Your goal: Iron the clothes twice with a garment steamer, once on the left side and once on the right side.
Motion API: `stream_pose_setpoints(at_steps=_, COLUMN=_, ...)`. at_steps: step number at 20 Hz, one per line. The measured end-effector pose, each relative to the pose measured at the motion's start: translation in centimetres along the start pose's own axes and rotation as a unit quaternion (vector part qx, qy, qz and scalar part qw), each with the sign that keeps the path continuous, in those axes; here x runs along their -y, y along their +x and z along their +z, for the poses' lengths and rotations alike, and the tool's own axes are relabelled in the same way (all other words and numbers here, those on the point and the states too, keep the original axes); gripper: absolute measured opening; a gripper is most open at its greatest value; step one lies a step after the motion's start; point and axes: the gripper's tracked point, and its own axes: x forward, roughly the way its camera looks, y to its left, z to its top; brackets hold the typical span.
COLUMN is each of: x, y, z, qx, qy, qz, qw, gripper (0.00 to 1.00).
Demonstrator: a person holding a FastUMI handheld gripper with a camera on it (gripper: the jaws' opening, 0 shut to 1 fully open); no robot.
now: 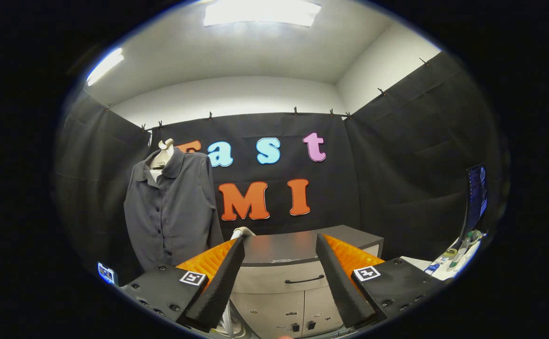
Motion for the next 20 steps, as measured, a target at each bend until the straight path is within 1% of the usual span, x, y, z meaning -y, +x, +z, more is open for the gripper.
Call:
stream_pose_setpoints(at_steps=2, x=-0.3, y=0.4, z=-0.3, qx=-0.004, qy=0.004, qz=0.001, qw=1.000, gripper=0.98)
stream_pose_setpoints(at_steps=5, x=0.8, y=0.9, z=0.5, qx=0.012, qy=0.014, qz=-0.027, qw=0.999, gripper=0.98)
stream_pose_setpoints(at_steps=7, x=0.5, y=1.1, z=0.6, qx=0.016, qy=0.013, qz=-0.033, qw=0.999, gripper=0.98)
stream_pose_setpoints(at_steps=11, x=-1.6, y=3.3, z=1.4, qx=0.029, qy=0.032, qz=-0.012, qw=0.999, gripper=0.98)
stream_pose_setpoints(at_steps=13, x=-2.7, y=6.5, z=1.6, qx=0.016, qy=0.025, qz=-0.005, qw=1.000, gripper=0.98)
stream_pose_setpoints(at_steps=15, x=-5.5, y=10.4, z=2.1, qx=-0.007, qy=0.023, qz=0.025, qw=0.999, gripper=0.98)
stream_pose_setpoints(at_steps=17, x=-8.0, y=15.8, z=2.9, qx=-0.033, qy=0.027, qz=0.060, qw=0.997, gripper=0.98)
stream_pose_setpoints(at_steps=20, x=-9.8, y=25.6, z=2.2, qx=-0.094, qy=0.022, qz=0.087, qw=0.992, gripper=0.98)
